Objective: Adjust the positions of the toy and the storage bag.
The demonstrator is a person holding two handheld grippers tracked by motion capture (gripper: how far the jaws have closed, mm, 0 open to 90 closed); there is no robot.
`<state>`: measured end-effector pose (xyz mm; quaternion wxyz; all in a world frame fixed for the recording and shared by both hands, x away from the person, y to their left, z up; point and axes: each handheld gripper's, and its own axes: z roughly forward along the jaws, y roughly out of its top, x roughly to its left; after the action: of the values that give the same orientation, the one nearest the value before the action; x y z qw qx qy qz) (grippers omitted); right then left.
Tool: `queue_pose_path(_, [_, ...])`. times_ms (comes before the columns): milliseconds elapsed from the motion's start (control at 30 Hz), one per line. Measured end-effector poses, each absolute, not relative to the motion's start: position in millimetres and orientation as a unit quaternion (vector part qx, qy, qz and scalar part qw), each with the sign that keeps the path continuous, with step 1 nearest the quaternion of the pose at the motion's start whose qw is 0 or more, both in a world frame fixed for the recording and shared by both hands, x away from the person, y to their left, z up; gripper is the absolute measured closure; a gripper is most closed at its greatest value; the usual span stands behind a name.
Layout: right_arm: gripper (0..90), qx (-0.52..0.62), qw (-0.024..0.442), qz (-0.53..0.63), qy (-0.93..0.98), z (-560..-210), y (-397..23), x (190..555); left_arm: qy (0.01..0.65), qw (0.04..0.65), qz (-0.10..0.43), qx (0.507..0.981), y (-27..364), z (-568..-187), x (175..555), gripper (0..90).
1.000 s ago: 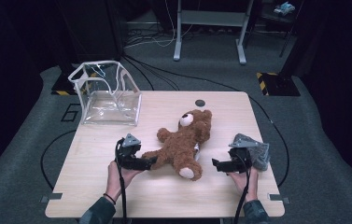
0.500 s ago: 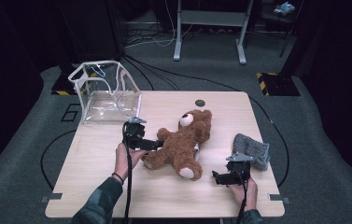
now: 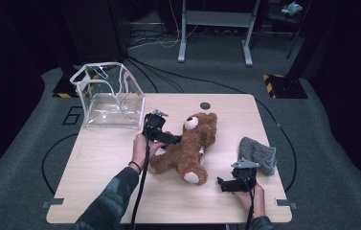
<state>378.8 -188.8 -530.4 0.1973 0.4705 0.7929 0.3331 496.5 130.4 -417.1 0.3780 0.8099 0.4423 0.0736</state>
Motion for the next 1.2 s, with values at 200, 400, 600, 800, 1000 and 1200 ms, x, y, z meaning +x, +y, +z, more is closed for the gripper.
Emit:
queue_pose_path(200, [0.0,0.476,0.198,0.331,0.790,-530.0,-189.5,379.9,0.444,0.383,0.037,0.810,116.5,-416.9,510.9,0.0])
queue_pose_path(400, [0.0,0.481,0.205,0.331,0.785,-530.4,-189.1,379.9,0.456,0.385,0.020,0.802,101.4,-425.1,524.6,0.0])
queue_pose_path(600, [0.0,0.483,0.205,0.331,0.784,-530.5,-189.0,379.8,0.469,0.389,0.000,0.793,90.9,-429.1,536.7,0.0])
queue_pose_path(800, [0.3,0.485,0.206,0.331,0.782,-530.5,-188.8,379.9,0.473,0.377,-0.008,0.796,79.3,-436.4,546.2,0.4])
queue_pose_path(1000, [0.5,0.487,0.207,0.332,0.781,-530.5,-188.4,379.8,0.482,0.362,-0.025,0.797,70.6,-449.4,552.2,2.6])
queue_pose_path(1200, [0.8,0.487,0.206,0.333,0.781,-530.4,-188.3,379.5,0.489,0.342,-0.052,0.801,65.0,-466.1,554.3,8.2])
